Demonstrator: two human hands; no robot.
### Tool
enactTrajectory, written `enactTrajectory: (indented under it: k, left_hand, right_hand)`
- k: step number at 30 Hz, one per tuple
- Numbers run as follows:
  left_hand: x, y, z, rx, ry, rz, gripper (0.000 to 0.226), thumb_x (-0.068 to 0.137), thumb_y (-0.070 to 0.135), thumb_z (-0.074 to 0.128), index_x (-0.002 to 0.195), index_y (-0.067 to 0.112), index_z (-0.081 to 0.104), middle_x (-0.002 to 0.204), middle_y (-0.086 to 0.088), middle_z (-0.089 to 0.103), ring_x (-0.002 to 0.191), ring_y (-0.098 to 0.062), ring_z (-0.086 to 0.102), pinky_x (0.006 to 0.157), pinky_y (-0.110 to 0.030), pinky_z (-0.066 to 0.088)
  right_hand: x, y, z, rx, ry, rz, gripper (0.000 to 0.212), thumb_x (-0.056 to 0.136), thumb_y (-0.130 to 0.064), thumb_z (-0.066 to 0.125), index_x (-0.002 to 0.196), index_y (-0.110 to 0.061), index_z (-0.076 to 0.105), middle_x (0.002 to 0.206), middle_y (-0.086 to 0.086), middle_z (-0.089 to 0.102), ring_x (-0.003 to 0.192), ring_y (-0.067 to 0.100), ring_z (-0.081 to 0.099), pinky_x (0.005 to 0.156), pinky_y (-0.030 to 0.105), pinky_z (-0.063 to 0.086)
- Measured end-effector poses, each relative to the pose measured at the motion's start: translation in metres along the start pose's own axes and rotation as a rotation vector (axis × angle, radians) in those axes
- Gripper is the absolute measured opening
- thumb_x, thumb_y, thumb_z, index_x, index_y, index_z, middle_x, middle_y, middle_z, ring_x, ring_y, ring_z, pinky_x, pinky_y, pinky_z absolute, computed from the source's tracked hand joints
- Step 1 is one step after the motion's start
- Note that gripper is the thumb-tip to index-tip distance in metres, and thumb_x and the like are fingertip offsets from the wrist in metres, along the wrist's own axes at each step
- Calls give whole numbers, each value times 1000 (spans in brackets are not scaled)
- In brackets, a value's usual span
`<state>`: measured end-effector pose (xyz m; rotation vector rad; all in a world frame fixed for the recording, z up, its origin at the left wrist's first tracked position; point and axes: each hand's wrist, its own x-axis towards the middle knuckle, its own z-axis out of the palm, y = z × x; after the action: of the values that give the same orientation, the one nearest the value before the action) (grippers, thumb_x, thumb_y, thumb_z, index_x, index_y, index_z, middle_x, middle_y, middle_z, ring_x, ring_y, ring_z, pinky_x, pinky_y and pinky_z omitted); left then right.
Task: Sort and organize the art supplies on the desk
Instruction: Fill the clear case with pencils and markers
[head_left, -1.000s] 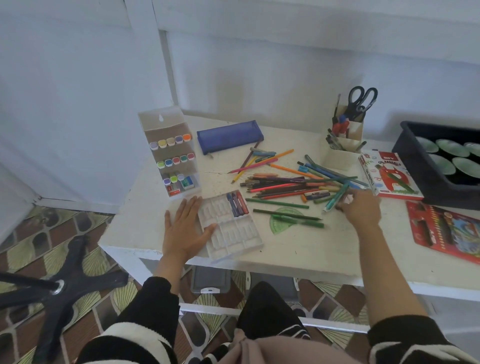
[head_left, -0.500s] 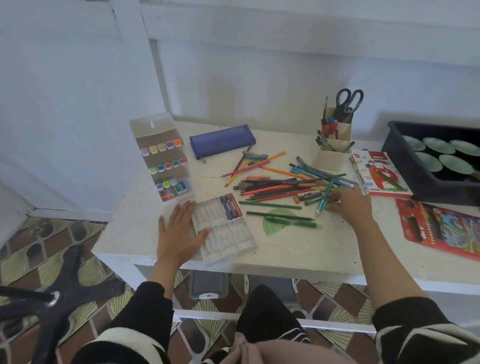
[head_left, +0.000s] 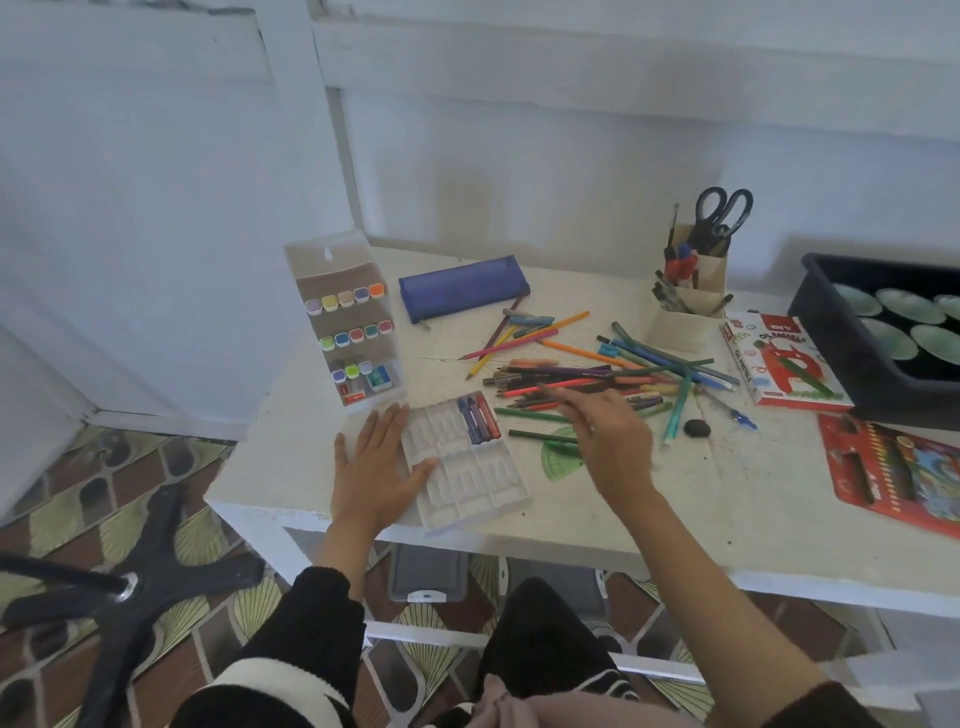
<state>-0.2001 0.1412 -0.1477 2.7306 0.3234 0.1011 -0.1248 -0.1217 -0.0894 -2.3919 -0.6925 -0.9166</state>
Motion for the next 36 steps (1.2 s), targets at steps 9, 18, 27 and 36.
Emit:
enactTrajectory:
  k: [9,18,27,36]
  left_hand:
    - [-1,0,-3,22,-22,-7,99,66,81,4,151,32,7,159,13,5,147,-10,-2,117,-48,-6]
    - [0,-1,0,40,-15,-5,97,66,80,3,151,33,6,159,14,4,147,-9,-2,117,-48,-6]
    - [0,-2,0,7,1,17,97,68,80,7,151,30,10,159,11,7,147,-12,1,117,-50,-6]
    - [0,-4,2,-9,15,20,97,69,80,8,151,30,12,159,11,9,147,-13,2,116,-51,-6]
  right_hand:
    - [-2,-62,75,-72,-302,-240,9,76,-17,73,81,-14,68,93,-1,70,81,25,60,50,32,48]
    - [-3,-53,73,-50,-471,-216,29,86,-37,37,83,-21,61,98,-9,67,93,21,59,63,35,48]
    - [11,-7,46,-32,-572,106,26,97,-32,43,116,-26,60,130,-7,52,117,18,46,93,40,38]
    - [15,106,-5,-216,-619,585,8,84,-22,66,92,-22,67,129,5,53,119,30,47,95,55,42]
